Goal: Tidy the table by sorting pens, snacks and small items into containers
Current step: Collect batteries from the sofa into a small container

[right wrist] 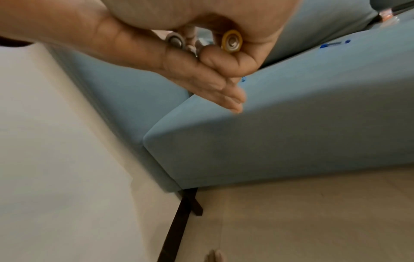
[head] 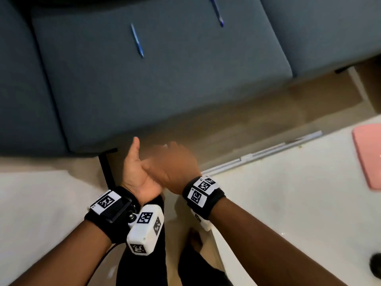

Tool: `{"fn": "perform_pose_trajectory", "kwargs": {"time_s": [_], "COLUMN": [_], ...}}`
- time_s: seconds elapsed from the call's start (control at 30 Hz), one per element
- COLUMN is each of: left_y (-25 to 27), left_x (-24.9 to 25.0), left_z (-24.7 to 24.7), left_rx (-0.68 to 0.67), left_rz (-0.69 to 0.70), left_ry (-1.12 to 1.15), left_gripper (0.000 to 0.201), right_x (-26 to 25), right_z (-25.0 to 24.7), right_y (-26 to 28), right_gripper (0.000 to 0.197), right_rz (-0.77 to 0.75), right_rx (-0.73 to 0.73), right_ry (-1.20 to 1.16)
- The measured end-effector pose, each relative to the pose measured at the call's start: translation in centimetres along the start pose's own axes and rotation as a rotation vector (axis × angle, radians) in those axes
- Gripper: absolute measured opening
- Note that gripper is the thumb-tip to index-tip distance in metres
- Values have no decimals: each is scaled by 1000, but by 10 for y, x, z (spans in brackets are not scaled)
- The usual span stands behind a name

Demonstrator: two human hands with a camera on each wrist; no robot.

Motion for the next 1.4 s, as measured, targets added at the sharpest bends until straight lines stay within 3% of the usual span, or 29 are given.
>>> {"fn": "perform_pose_trajectory", "kwargs": {"time_s": [0.17, 0.37, 0.43, 0.57, 0.6, 0.67, 0.83, 0.9, 0.93, 1.03, 1.1, 1.4], "left_y": [6, 23, 29, 48, 51, 56, 77, 86, 88, 96, 94, 65], "left_x": [-94, -176, -191, -216, -221, -232, -261, -271, -276, -298, -311, -403], "left_z": [-16, -42, -47, -48, -48, -51, -60, -68, -74, -91, -98, -159], "left_rx": [-137, -108, -85, -29, -20, -8, -42, -30, -23, -13, 2, 154], "left_rz": [-133, -152, -117, 51, 75, 127, 309, 351, 360, 382, 434, 503], "left_ry": [-50, -220, -360, -685, -731, -814, -1018, -958, -917, -819, -847, -1002], "left_gripper": [98, 89, 79, 47, 46, 45, 61, 24, 19, 45, 49, 21], "right_x": [41, 58, 56, 48, 47, 48, 57, 59, 60, 60, 65, 106], "right_z": [-12, -26, -25, -26, -27, -25, -30, -41, -47, -65, -72, -75], "right_y": [91, 184, 205, 236, 241, 252, 280, 292, 298, 325, 341, 445], "right_gripper": [52, 21, 11, 16, 13, 26, 15, 19, 20, 19, 18, 21], "right_rz": [206, 487, 621, 900, 974, 1066, 1093, 1101, 1099, 1090, 1125, 1291], "right_rx": [98, 21, 57, 160, 191, 261, 278, 255, 247, 249, 265, 262], "right_ry": [-96, -319, -407, -699, -810, -971, -1093, -1134, -1163, -1251, -1315, -1047]}}
Point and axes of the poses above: each hand's wrist, its own y-axis away from the middle knuckle, its own z-axis out of the palm, x = y × z, the point moved 1 cm from there along -y, towards the middle knuckle, and after that the axes turned 15 degrees about x, right-handed, at the moved point
